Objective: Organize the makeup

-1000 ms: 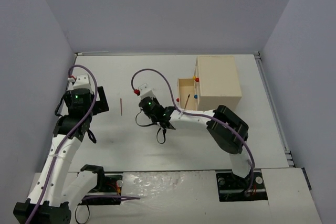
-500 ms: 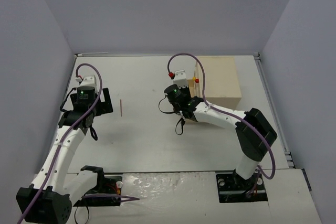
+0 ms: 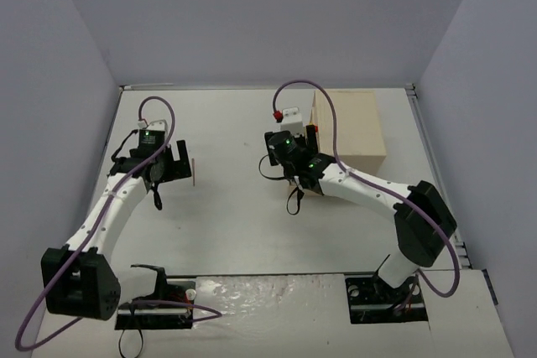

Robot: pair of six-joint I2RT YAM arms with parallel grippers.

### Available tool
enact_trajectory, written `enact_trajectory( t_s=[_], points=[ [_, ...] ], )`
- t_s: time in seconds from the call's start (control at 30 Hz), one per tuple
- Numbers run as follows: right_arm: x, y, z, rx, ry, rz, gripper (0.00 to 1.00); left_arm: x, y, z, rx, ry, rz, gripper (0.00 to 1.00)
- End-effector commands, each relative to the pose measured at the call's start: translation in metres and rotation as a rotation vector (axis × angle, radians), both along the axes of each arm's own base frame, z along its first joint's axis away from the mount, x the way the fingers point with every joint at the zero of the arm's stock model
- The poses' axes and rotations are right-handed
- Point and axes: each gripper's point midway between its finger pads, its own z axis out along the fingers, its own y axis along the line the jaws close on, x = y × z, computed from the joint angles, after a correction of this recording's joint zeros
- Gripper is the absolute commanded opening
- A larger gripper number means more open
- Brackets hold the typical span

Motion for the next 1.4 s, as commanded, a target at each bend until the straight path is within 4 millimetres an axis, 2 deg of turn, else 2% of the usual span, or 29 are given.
enact_trajectory(
  t_s=[0.0,0.13,0.2,0.4,0.47,0.57,0.67,0.87,1.1,1.2,1.27,1.37],
  points=[
    [-0.006,0.016,0.090,0.221,-0.162,0.111,0.86,0.036,-0.010,0.020,-0.068,-0.035,0.031,0.97],
    [-0.024,0.012,0.123,0.293,-0.223,0.189,0.98,0.056,-0.015,0.008,-0.082,0.016,0.040,0.92],
    [-0.031,0.010,0.137,0.320,-0.248,0.219,1.00,0.065,-0.018,0.000,-0.086,0.048,0.042,0.90],
    [-0.050,-0.003,0.168,0.382,-0.322,0.254,1.00,0.086,-0.027,-0.043,-0.103,0.192,0.034,0.68],
    [-0.054,-0.005,0.174,0.393,-0.336,0.267,1.00,0.089,-0.029,-0.049,-0.107,0.205,0.037,0.58],
    [-0.057,-0.013,0.177,0.388,-0.353,0.258,1.00,0.095,-0.031,-0.061,-0.104,0.227,0.038,0.44],
    [-0.059,-0.018,0.177,0.375,-0.362,0.251,1.00,0.102,-0.034,-0.065,-0.106,0.230,0.042,0.33],
    [-0.061,-0.026,0.175,0.362,-0.370,0.231,1.00,0.108,-0.042,-0.082,-0.085,0.265,0.035,0.24],
    [-0.065,-0.039,0.177,0.344,-0.388,0.203,1.00,0.100,-0.049,-0.113,-0.066,0.339,0.035,0.17],
    [-0.066,-0.043,0.178,0.339,-0.393,0.192,1.00,0.095,-0.043,-0.125,-0.035,0.365,0.056,0.08],
    [-0.067,-0.045,0.179,0.342,-0.398,0.190,1.00,0.093,-0.044,-0.129,-0.035,0.373,0.054,0.00],
    [-0.068,-0.050,0.179,0.334,-0.404,0.175,1.00,0.094,-0.053,-0.122,-0.037,0.349,0.029,0.00]
  ],
)
